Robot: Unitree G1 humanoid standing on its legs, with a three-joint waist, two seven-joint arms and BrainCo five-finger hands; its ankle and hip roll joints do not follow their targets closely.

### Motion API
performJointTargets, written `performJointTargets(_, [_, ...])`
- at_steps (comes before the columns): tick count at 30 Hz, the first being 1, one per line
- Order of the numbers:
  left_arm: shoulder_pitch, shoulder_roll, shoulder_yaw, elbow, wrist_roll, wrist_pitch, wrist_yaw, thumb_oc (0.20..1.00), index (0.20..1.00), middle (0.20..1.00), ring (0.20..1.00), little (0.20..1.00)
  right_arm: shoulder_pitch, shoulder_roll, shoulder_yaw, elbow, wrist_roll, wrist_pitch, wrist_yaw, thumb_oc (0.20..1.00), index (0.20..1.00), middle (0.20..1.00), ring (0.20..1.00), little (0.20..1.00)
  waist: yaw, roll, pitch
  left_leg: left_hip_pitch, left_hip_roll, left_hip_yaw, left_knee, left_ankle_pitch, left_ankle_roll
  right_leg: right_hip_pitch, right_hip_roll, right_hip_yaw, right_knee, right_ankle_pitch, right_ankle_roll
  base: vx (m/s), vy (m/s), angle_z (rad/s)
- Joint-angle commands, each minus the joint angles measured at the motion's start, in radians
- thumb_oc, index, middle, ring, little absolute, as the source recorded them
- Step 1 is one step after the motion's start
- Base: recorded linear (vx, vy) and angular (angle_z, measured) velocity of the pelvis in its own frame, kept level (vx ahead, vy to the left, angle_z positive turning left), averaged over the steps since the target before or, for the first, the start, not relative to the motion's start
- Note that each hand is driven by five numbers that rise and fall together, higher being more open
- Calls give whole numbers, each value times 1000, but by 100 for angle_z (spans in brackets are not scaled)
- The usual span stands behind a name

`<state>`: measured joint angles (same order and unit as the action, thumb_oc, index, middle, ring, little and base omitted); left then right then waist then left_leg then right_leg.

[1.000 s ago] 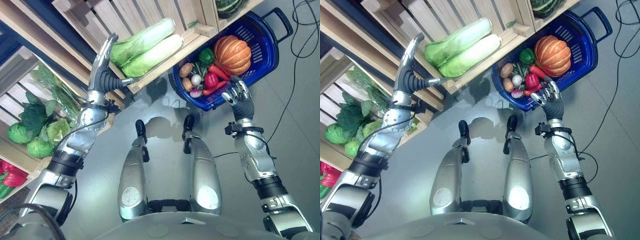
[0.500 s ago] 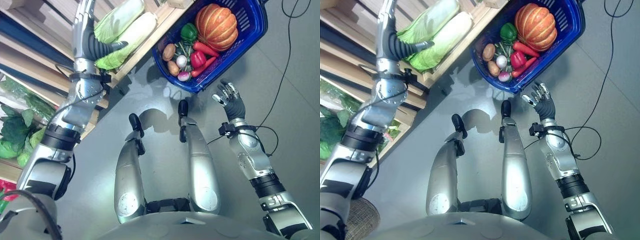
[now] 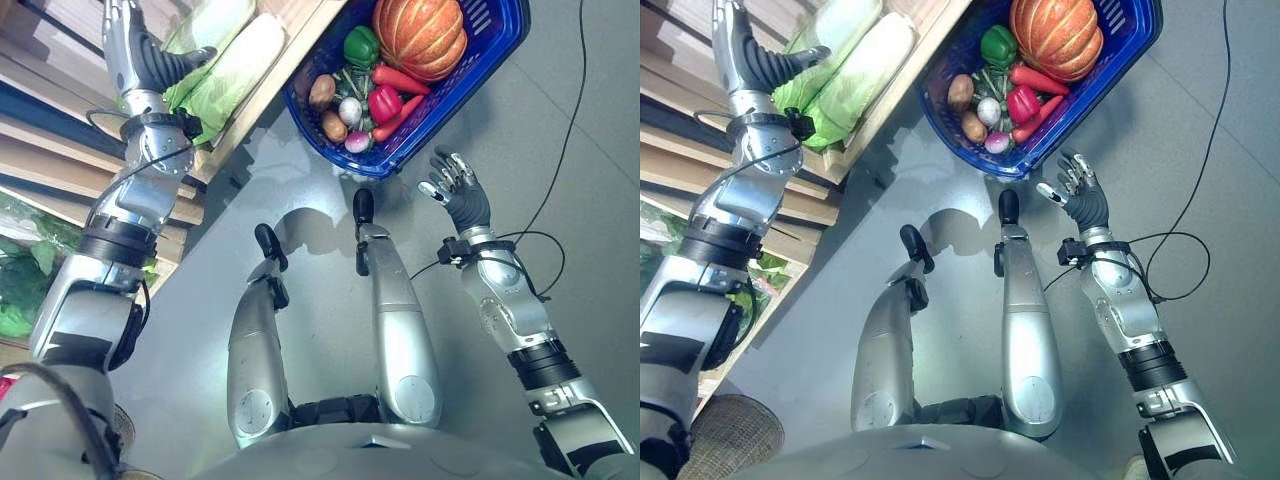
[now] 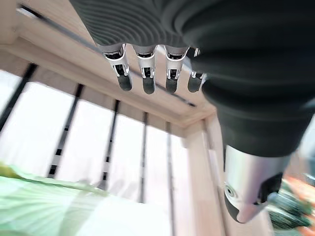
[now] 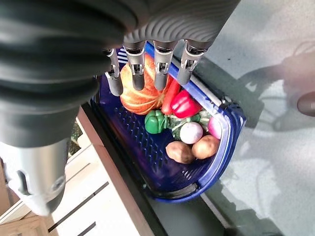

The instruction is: Pick up fruits and vegetables into the basket

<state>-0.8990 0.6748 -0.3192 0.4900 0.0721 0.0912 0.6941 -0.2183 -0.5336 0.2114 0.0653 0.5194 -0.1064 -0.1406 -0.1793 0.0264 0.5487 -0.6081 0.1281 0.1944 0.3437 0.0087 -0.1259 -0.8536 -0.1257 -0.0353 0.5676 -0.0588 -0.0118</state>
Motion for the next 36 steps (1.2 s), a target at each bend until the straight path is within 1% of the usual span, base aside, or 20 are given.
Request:
performJointTargets(1, [-27, 25, 30, 31, -66, 6, 66, 1000, 1000, 1000, 1000, 1000, 36, -24, -7, -80, -15, -21, 23, 1000, 1000, 1000, 1000, 1000, -48, 25, -29, -99, -23, -15, 30, -17, 45, -8, 45, -28, 63, -117, 54, 29, 55, -1])
performJointTargets(8, [-59, 22, 38, 174, -158, 37, 75, 1000, 1000, 1000, 1000, 1000, 35, -37, 1, -89, -3, 5, 38, 1000, 1000, 1000, 1000, 1000, -64, 20, -29, -140, -26, -12, 58, -30, 45, -49, 50, -9, 75, -118, 50, 32, 73, -4])
performJointTargets(11, [-72, 33, 46, 226, -206, 63, 74, 1000, 1000, 1000, 1000, 1000, 31, -38, 6, -85, 3, 8, 45, 1000, 1000, 1000, 1000, 1000, -70, 19, -29, -157, -25, -8, 71, -35, 44, -65, 49, -2, 79, -118, 51, 28, 69, -3])
performJointTargets(15, [-88, 52, 48, 290, -239, 93, 41, 1000, 1000, 1000, 1000, 1000, 24, -44, 10, -85, 11, 17, 43, 1000, 1000, 1000, 1000, 1000, -77, 19, -29, -173, -27, -5, 85, -41, 43, -83, 48, 4, 86, -117, 50, 32, 67, 0])
performJointTargets(19, [-97, 69, 51, 352, -298, 90, 7, 1000, 1000, 1000, 1000, 1000, 21, -53, 12, -86, 21, 26, 47, 1000, 1000, 1000, 1000, 1000, -84, 20, -29, -192, -29, -6, 98, -46, 43, -104, 50, 16, 94, -118, 48, 29, 76, -1])
performJointTargets(26, [-92, 84, 64, 420, -364, 82, -8, 1000, 1000, 1000, 1000, 1000, 16, -63, 7, -97, 26, 52, 36, 1000, 1000, 1000, 1000, 1000, -89, 22, -29, -222, -36, -3, 118, -56, 46, -135, 53, 28, 102, -117, 46, 13, 74, -5])
performJointTargets(28, [-88, 87, 67, 431, -365, 78, -14, 1000, 1000, 1000, 1000, 1000, 18, -67, 4, -96, 33, 56, 37, 1000, 1000, 1000, 1000, 1000, -90, 21, -29, -229, -35, 0, 123, -58, 46, -142, 53, 29, 102, -115, 46, 8, 63, -4])
performJointTargets(30, [-92, 98, 65, 456, -382, 72, -42, 1000, 1000, 1000, 1000, 1000, 18, -72, 3, -88, 40, 56, 43, 1000, 1000, 1000, 1000, 1000, -91, 22, -29, -242, -35, 2, 131, -60, 48, -156, 54, 31, 105, -112, 46, 4, 71, -3])
performJointTargets(33, [-92, 110, 59, 482, -371, 69, -62, 1000, 1000, 1000, 1000, 1000, 17, -77, 2, -81, 42, 58, 51, 1000, 1000, 1000, 1000, 1000, -93, 23, -29, -259, -35, 3, 142, -64, 47, -172, 54, 36, 108, -107, 46, 8, 59, -3])
performJointTargets(36, [-98, 122, 49, 498, -356, 80, -73, 1000, 1000, 1000, 1000, 1000, 13, -86, 2, -71, 47, 55, 59, 1000, 1000, 1000, 1000, 1000, -95, 28, -29, -267, -35, 5, 146, -67, 46, -181, 54, 42, 106, -104, 47, 10, 68, -1])
